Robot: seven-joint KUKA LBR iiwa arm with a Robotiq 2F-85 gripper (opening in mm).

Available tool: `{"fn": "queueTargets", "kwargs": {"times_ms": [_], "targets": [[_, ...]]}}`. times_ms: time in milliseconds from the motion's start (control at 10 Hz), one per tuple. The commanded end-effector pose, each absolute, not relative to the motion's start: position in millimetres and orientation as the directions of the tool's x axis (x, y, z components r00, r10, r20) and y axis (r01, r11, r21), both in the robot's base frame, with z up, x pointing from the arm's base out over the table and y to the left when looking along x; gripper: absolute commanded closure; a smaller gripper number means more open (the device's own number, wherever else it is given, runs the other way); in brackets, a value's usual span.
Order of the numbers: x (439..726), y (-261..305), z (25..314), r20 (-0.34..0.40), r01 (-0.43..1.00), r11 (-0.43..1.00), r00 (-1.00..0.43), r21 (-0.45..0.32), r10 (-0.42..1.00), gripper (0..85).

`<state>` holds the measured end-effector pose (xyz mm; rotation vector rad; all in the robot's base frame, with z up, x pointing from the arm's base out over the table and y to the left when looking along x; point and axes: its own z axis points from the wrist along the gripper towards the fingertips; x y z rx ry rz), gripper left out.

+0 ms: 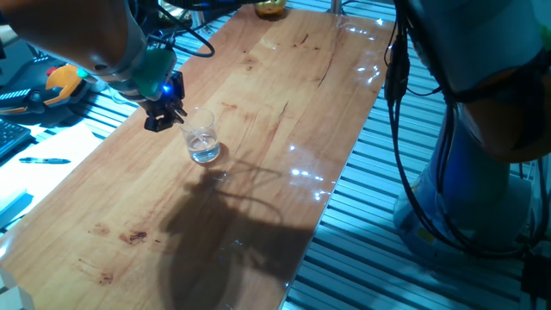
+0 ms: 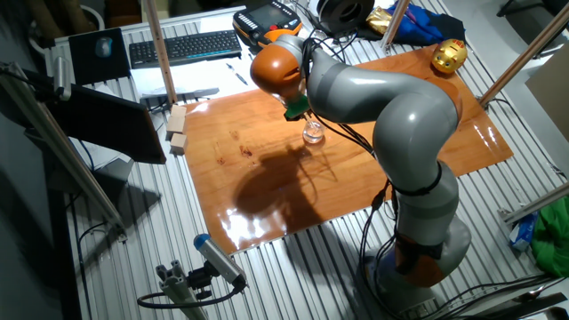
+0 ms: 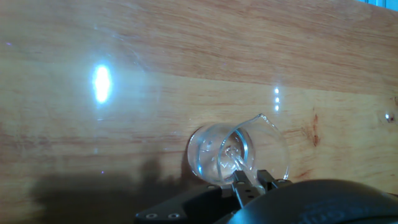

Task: Stir the beaker with a glass rod

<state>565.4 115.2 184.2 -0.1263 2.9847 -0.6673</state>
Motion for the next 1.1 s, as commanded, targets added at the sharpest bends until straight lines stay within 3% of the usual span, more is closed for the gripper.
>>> {"fn": "queueTargets", "kwargs": {"times_ms": [0,900,1000], "targets": [[565.3,115.0,184.2,-0.061,-0.064,0.902,-0.993,-0.428,-0.099,85.0],[564.4,114.0,179.4,-0.086,-0.056,0.904,-0.991,-0.423,-0.101,85.0],[564.4,113.9,179.0,-0.09,-0.054,0.905,-0.991,-0.422,-0.101,68.0]]}}
